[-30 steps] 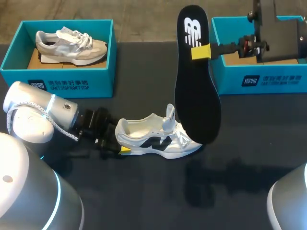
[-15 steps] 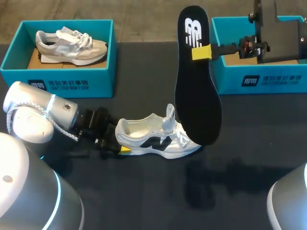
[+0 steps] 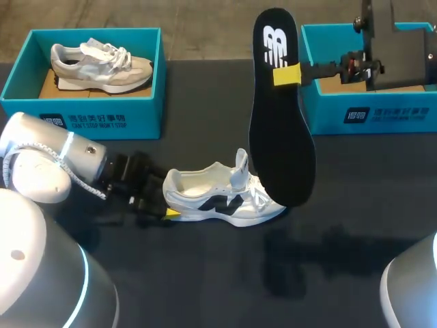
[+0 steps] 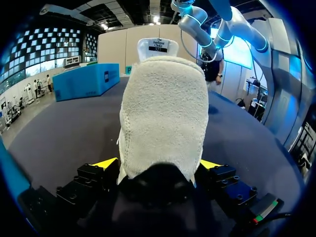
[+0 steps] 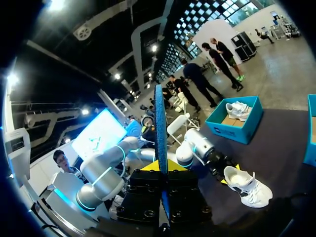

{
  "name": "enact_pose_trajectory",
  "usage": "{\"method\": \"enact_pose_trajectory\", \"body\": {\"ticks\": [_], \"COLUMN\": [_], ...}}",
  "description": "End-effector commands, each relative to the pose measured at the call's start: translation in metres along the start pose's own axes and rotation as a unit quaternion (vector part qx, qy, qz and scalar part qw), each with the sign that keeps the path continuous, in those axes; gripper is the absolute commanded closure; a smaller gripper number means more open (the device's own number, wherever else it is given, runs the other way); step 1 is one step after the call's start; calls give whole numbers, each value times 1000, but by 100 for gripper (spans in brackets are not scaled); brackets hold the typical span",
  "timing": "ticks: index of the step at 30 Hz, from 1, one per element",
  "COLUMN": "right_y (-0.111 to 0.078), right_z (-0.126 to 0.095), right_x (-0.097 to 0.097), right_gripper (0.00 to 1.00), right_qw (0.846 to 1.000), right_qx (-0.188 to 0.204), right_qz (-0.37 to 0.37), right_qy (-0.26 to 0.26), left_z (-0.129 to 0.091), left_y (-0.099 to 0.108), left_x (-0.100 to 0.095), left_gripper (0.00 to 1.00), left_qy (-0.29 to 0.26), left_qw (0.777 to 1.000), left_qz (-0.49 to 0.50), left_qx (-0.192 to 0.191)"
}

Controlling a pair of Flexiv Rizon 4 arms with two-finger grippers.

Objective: Take the shoe out of the shoebox, open the shoe tongue, remove and reinsert the insole, then place the shoe into the shoebox

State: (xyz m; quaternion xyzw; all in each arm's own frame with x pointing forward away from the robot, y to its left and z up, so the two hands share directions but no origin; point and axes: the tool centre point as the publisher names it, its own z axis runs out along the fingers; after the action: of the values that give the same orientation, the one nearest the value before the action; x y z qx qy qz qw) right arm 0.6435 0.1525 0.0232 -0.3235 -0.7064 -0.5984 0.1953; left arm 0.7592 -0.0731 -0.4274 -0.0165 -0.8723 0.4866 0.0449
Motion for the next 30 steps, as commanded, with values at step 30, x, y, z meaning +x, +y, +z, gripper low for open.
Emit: {"method": "enact_pose_trajectory", "body": {"ticks": [30], "right_y": [1], "right_z": [3], "right_x": [-1], "right_gripper": [100], "right_qw": [1000], "right_qx": [0], "right_qz": [0], "right_qy": [0], "left_z": [-61], "left_y": [-64], "left_x": [27], "left_gripper": [0], "left_qy": [32], "left_qw": [933], "left_qz": [13], "left_qx": [-357]}}
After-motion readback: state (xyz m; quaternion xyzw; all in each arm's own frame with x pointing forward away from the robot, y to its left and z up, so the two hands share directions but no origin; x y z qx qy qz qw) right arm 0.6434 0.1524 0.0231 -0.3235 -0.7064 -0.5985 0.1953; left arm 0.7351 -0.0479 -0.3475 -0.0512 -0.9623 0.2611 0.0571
